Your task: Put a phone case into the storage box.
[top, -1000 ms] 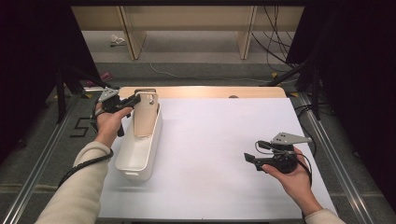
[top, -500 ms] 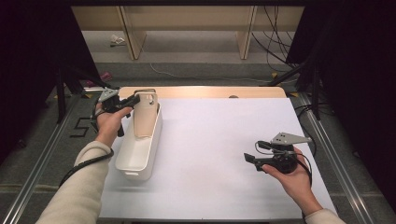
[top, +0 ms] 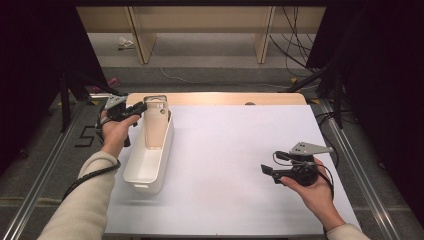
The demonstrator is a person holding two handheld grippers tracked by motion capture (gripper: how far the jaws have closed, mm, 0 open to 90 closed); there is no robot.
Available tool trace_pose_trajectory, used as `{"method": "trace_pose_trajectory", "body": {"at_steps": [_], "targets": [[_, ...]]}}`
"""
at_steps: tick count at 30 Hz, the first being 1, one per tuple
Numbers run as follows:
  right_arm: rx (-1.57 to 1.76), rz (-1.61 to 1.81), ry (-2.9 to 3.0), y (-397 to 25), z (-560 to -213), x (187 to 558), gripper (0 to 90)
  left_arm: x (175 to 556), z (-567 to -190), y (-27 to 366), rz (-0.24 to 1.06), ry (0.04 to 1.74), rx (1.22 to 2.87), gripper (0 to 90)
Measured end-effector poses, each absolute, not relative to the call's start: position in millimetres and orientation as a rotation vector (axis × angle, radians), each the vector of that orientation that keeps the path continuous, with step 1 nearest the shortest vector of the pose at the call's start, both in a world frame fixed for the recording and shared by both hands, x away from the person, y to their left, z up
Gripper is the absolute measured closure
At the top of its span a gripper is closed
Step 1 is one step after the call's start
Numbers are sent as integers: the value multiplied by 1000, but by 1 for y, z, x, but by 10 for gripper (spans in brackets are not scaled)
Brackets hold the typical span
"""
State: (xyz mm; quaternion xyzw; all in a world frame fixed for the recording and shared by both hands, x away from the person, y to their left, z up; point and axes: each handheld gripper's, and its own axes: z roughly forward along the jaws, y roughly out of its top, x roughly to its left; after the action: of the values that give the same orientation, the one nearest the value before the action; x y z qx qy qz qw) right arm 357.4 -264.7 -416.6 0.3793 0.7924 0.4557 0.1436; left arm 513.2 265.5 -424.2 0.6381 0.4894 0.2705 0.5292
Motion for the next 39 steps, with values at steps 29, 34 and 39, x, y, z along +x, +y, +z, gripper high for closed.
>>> {"method": "trace_pose_trajectory", "body": {"at_steps": [29,34,39], "targets": [[1095,1312,2293,-264,-417,357,223,453,-386,256,631,1094,1662,99],[1101,1314,2286,-265,-416,357,222,439,-389,256,635,1078,1678,42],[1102,1314,2286,-265,-417,358,221,424,-392,257,609,1056,1652,28]]}}
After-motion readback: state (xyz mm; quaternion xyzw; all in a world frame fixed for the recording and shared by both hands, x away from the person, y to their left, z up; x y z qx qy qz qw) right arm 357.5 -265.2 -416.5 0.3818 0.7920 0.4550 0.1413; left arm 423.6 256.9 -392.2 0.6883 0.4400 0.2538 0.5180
